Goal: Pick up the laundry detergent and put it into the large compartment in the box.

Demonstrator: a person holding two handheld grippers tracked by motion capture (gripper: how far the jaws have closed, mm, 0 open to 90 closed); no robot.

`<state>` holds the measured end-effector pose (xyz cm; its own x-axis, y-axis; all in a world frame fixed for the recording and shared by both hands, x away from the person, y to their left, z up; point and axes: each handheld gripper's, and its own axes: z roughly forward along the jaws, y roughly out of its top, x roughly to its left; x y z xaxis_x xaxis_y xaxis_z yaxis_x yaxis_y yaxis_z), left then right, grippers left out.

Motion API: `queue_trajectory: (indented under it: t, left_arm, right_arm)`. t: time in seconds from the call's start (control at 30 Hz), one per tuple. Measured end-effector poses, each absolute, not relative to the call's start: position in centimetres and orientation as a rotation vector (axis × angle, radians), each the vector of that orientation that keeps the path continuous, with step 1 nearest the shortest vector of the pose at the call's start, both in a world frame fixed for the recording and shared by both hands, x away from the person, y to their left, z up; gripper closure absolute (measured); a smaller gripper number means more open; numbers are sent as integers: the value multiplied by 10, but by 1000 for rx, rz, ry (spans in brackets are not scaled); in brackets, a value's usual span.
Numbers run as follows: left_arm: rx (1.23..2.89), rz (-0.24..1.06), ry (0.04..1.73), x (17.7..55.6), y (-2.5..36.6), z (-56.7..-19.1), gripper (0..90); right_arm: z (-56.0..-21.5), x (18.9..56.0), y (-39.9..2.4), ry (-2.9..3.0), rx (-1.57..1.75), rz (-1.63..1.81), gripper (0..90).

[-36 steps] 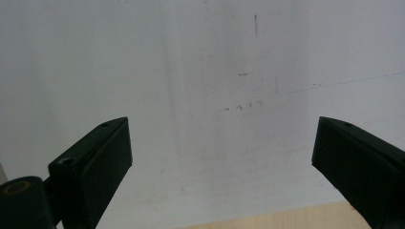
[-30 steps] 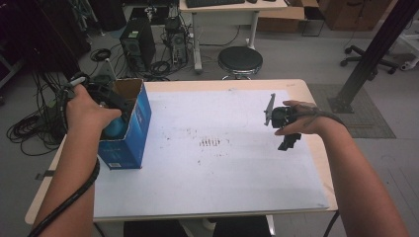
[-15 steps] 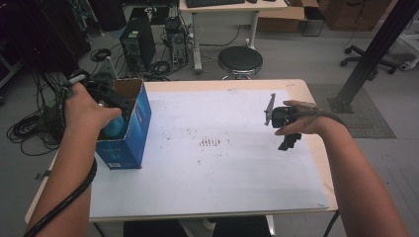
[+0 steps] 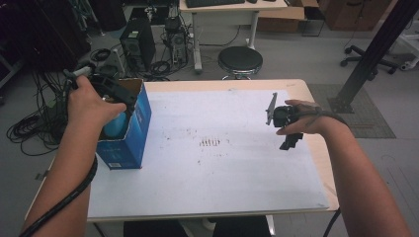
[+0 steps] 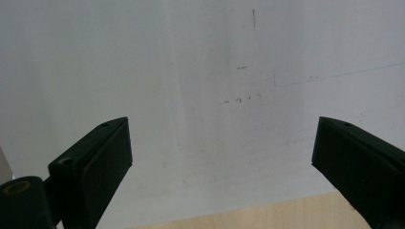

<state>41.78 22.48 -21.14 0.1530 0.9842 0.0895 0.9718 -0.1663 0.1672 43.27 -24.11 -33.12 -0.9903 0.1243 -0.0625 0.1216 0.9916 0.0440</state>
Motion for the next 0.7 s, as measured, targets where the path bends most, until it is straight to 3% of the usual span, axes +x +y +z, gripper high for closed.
queue_trajectory:
  t: [0.7]
  left_arm:
    - [2533, 257, 1576, 417, 150, -173, 2]
  right_arm:
    - [-328, 430, -241, 3069, 176, 64, 61]
